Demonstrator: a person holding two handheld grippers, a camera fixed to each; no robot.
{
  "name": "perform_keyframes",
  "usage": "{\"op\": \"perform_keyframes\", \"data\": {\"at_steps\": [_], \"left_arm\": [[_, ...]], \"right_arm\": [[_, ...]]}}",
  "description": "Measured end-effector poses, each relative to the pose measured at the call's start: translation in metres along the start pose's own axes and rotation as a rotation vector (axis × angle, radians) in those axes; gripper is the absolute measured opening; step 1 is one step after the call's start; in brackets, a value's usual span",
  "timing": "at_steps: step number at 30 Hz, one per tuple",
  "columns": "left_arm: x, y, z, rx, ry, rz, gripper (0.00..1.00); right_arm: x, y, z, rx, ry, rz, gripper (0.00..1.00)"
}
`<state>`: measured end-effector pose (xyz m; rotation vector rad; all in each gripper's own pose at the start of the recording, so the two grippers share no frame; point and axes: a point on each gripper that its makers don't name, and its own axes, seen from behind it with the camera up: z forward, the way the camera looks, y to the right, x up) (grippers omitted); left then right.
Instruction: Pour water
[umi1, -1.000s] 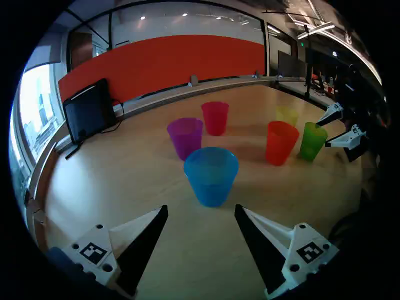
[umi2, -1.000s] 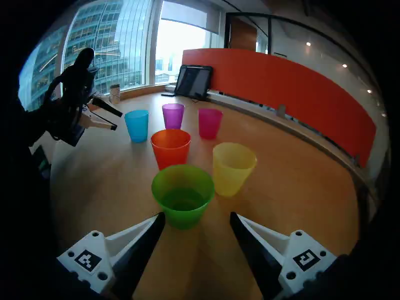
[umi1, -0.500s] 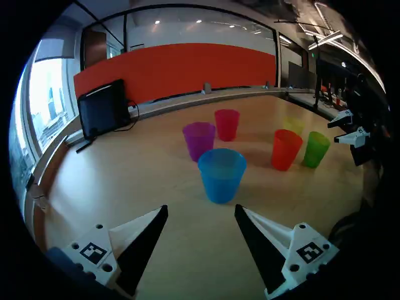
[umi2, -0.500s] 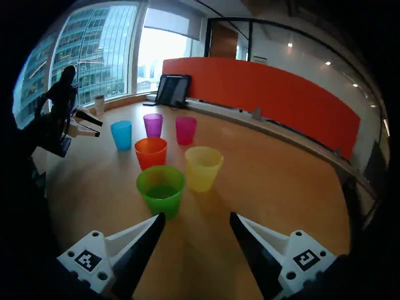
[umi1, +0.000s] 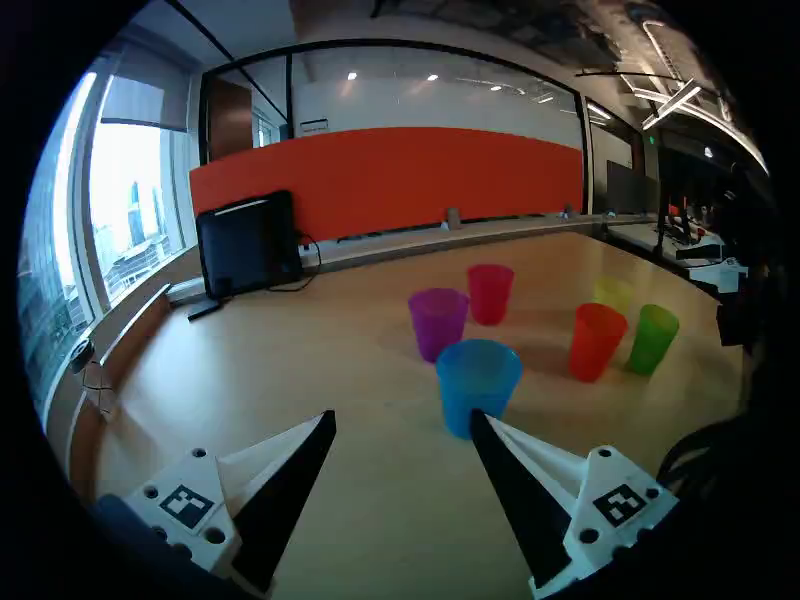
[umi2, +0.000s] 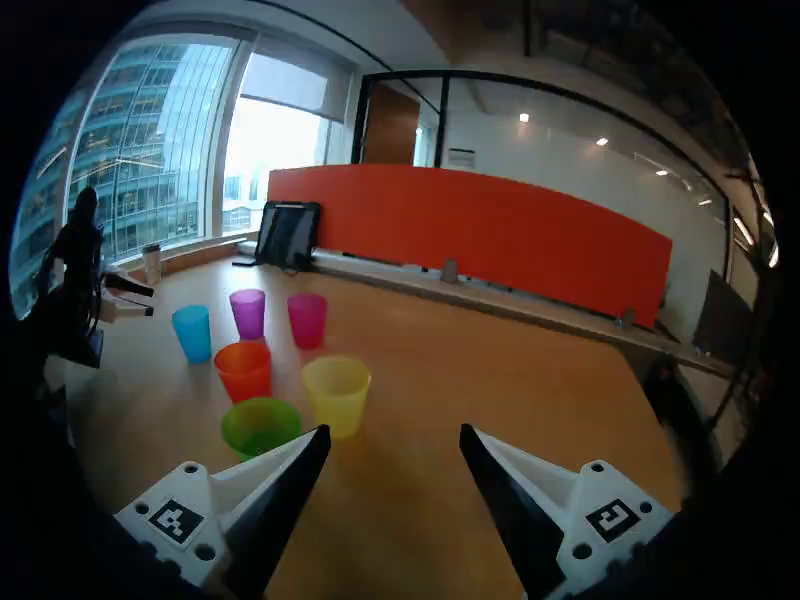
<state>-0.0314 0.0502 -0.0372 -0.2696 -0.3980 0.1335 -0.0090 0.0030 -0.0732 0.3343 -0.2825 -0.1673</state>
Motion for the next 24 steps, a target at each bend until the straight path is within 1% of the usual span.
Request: {"op": "perform_keyframes", "data": {"at_steps": [5,8,11,17,20,24], "left_arm": [[0.017,-0.008,-0.002,0.046,0.064,-0.004,0.99],[0.026,-0.012,-0.004,0.068,0.105,-0.010,0.99],[0.035,-0.017,-0.008,0.091,0.142,-0.024,0.99],[0.055,-0.028,-0.017,0.146,0.226,-0.059,0.99],[0.065,-0.031,-0.021,0.167,0.270,-0.073,1.00],[0.075,-0.032,-0.025,0.193,0.319,-0.083,0.99]], "right_arm": [[0.024,0.013,0.010,-0.074,0.085,0.063,1.00],[0.036,0.019,0.013,-0.115,0.135,0.102,1.00],[0.046,0.022,0.015,-0.143,0.178,0.123,1.00],[0.061,0.028,0.014,-0.203,0.241,0.142,1.00],[0.070,0.031,0.011,-0.241,0.276,0.139,1.00],[0.081,0.038,0.006,-0.308,0.322,0.139,1.00]]}}
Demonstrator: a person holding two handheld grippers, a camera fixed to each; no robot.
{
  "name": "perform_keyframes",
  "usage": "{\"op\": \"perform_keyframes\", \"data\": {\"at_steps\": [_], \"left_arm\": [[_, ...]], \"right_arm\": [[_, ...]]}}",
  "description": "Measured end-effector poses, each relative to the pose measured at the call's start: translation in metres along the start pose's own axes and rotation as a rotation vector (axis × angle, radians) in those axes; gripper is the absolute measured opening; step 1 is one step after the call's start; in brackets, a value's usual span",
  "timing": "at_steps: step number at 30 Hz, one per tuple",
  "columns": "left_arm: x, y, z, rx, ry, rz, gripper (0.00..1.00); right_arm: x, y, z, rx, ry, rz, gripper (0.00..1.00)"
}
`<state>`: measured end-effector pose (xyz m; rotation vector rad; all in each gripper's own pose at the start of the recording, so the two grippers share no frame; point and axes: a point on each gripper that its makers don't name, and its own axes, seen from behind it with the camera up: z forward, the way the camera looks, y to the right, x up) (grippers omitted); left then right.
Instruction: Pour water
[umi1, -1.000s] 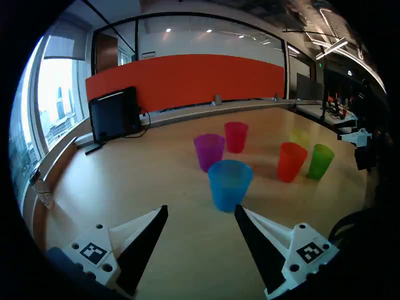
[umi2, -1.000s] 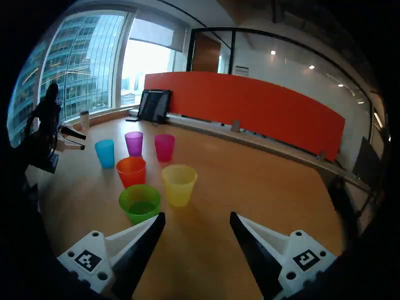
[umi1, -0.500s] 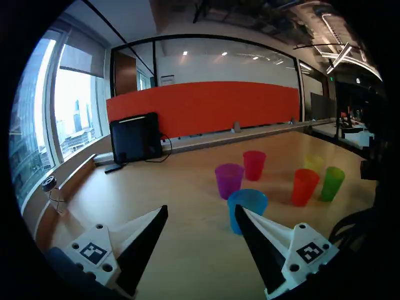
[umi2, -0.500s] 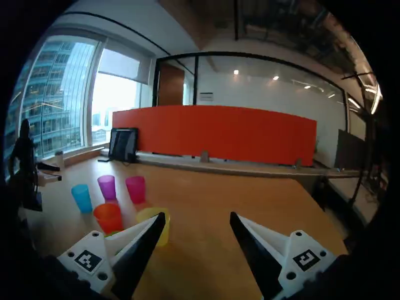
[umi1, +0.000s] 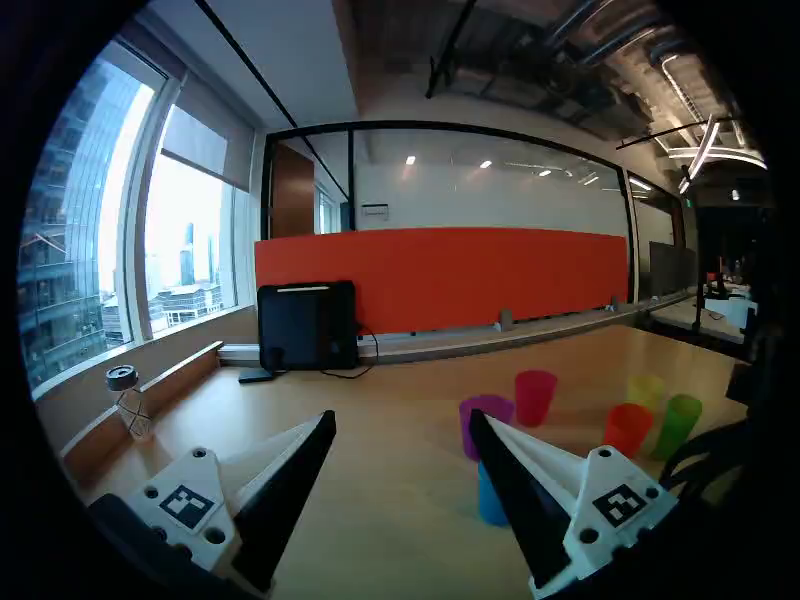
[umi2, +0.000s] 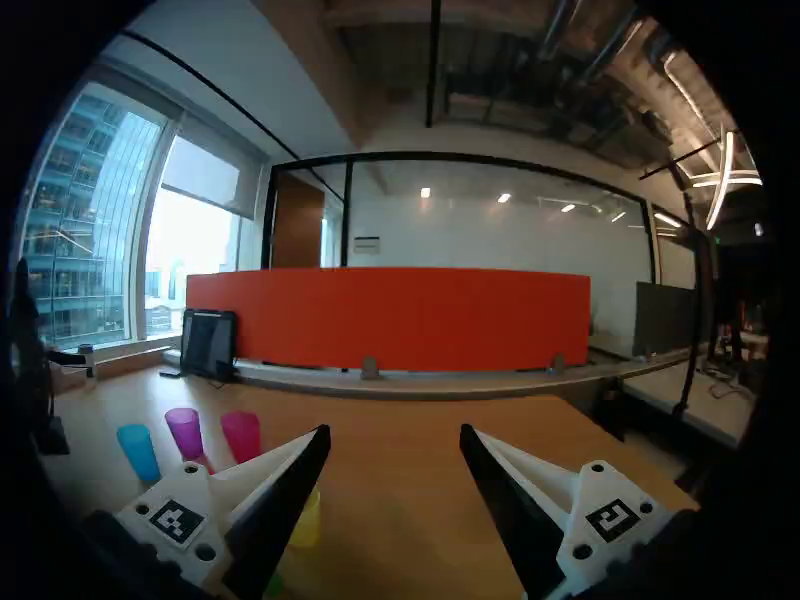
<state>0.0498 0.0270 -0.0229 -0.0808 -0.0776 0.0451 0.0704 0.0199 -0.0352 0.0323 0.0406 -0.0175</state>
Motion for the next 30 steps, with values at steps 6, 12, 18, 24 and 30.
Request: {"op": "perform_keyframes", "data": {"at_steps": [6,12,18,24,30], "left_arm": [[0.014,-0.006,-0.002,0.057,0.062,0.011,0.99],[0.017,-0.010,-0.003,0.104,0.090,0.027,0.99],[0.015,-0.013,-0.002,0.131,0.105,0.035,0.99],[0.013,-0.010,0.000,0.146,0.126,0.067,0.99],[0.003,-0.011,0.004,0.138,0.131,0.084,0.99]], "right_arm": [[0.011,0.006,-0.003,-0.075,0.047,-0.003,1.00],[0.016,0.002,-0.006,-0.105,0.067,-0.017,1.00],[0.021,-0.006,-0.010,-0.097,0.085,-0.012,1.00],[0.024,-0.008,-0.011,-0.102,0.078,-0.005,1.00],[0.029,-0.007,-0.014,-0.115,0.082,-0.010,1.00]]}}
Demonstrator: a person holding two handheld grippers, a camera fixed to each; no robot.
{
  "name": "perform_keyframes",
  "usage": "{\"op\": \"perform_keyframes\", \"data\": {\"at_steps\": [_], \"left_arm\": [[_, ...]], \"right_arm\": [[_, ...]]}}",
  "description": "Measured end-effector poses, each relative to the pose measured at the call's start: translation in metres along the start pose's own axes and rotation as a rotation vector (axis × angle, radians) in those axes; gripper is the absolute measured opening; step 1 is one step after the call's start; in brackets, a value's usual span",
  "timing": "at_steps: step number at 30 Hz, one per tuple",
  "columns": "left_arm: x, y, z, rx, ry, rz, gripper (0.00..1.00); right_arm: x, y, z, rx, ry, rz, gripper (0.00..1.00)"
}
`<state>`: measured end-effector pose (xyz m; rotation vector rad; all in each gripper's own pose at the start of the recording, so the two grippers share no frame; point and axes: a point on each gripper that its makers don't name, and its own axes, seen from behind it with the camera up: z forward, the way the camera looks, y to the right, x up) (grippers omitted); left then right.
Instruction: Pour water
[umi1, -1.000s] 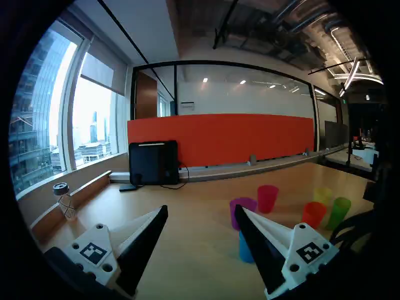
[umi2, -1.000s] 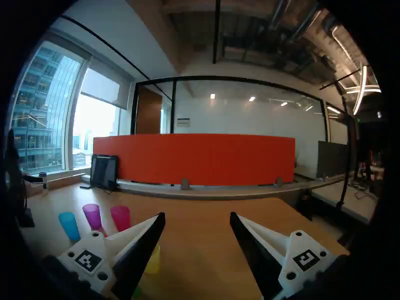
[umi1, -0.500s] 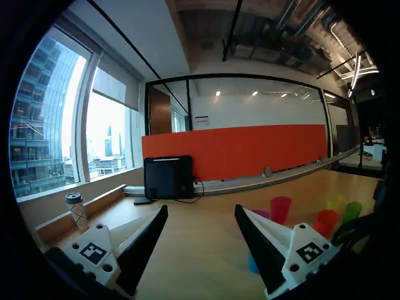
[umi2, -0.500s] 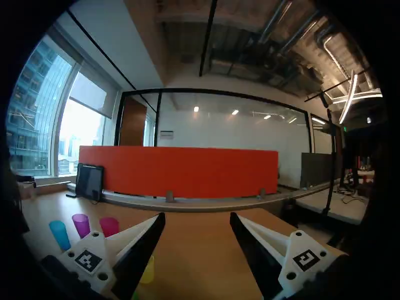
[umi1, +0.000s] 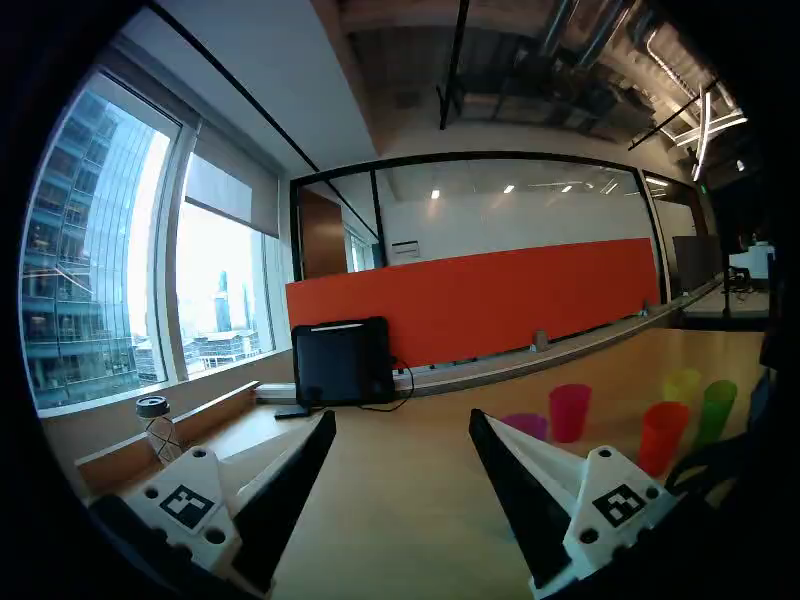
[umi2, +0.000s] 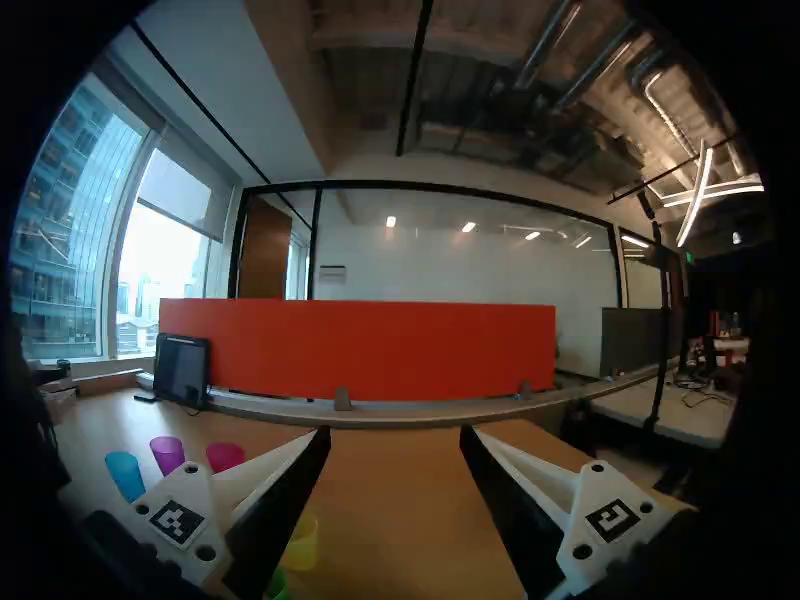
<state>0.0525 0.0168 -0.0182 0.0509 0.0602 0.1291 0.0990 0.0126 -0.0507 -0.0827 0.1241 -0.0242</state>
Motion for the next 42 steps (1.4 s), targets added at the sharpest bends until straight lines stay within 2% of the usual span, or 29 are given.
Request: {"op": "perform_keyframes", "data": {"at_steps": [5,11,20,35,42], "left_arm": [[-0.008,-0.004,0.002,0.004,0.010,-0.014,0.99],[-0.017,-0.003,0.005,-0.022,0.026,-0.047,0.99],[-0.040,-0.010,0.010,-0.014,-0.004,-0.065,0.99],[-0.047,-0.017,0.012,-0.020,-0.023,-0.133,0.99],[-0.052,-0.014,0.013,-0.030,-0.039,-0.131,0.99]], "right_arm": [[0.001,-0.004,-0.001,-0.003,-0.004,-0.004,1.00],[-0.002,-0.010,-0.001,0.002,-0.016,-0.015,1.00],[-0.004,-0.014,0.001,0.000,-0.027,-0.026,1.00],[-0.004,-0.020,0.004,0.008,-0.037,-0.037,1.00],[-0.004,-0.022,0.003,0.008,-0.036,-0.047,1.00]]}}
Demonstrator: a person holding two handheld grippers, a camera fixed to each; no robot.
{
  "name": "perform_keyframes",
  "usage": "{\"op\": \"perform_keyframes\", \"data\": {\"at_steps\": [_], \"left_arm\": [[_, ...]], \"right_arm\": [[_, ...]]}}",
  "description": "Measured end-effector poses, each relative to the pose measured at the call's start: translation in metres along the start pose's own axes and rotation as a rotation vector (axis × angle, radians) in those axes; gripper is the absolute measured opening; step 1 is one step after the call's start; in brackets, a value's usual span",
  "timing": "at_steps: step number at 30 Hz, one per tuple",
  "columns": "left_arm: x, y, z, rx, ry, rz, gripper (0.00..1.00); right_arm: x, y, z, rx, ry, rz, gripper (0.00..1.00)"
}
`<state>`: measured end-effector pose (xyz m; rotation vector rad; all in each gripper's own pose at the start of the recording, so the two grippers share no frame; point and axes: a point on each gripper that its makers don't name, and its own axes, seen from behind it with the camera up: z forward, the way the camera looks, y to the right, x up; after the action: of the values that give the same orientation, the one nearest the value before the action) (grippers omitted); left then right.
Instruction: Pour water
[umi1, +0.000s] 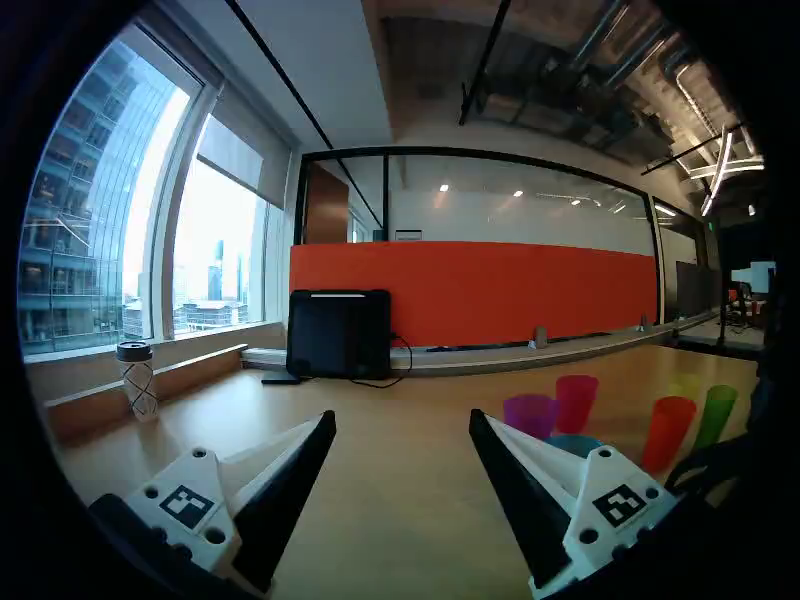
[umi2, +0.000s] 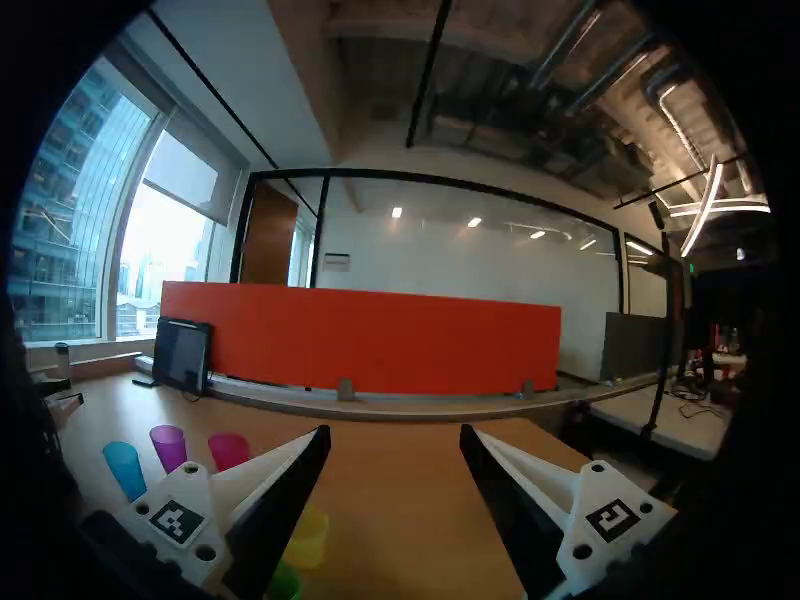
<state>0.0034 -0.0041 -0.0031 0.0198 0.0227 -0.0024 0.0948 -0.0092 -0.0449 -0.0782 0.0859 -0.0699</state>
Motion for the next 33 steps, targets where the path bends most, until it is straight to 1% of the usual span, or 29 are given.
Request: {"op": "perform_keyframes", "data": {"at_steps": [2,5,11,20,23,29,33], "left_arm": [[-0.004,0.001,0.001,-0.001,-0.011,0.000,0.99],[-0.004,0.001,0.001,-0.002,-0.018,0.001,0.99],[-0.004,0.002,0.001,-0.001,-0.021,0.000,0.99],[-0.003,0.001,0.002,-0.002,-0.022,0.001,0.99],[-0.003,0.001,0.002,-0.002,-0.022,0.002,0.99],[-0.003,0.001,0.002,-0.001,-0.022,0.002,0.99],[-0.003,0.001,0.001,-0.001,-0.022,0.002,0.99]], "right_arm": [[0.000,-0.001,0.000,0.003,0.001,0.000,1.00],[-0.001,0.000,-0.001,0.002,0.001,0.001,1.00],[-0.001,0.005,-0.003,0.004,0.012,0.012,1.00],[0.004,0.018,-0.001,0.015,0.056,0.006,1.00],[0.003,0.019,-0.001,0.024,0.067,0.001,1.00],[-0.004,0.021,0.004,0.030,0.087,-0.014,1.00],[-0.016,0.016,0.010,0.028,0.084,-0.002,1.00]]}}
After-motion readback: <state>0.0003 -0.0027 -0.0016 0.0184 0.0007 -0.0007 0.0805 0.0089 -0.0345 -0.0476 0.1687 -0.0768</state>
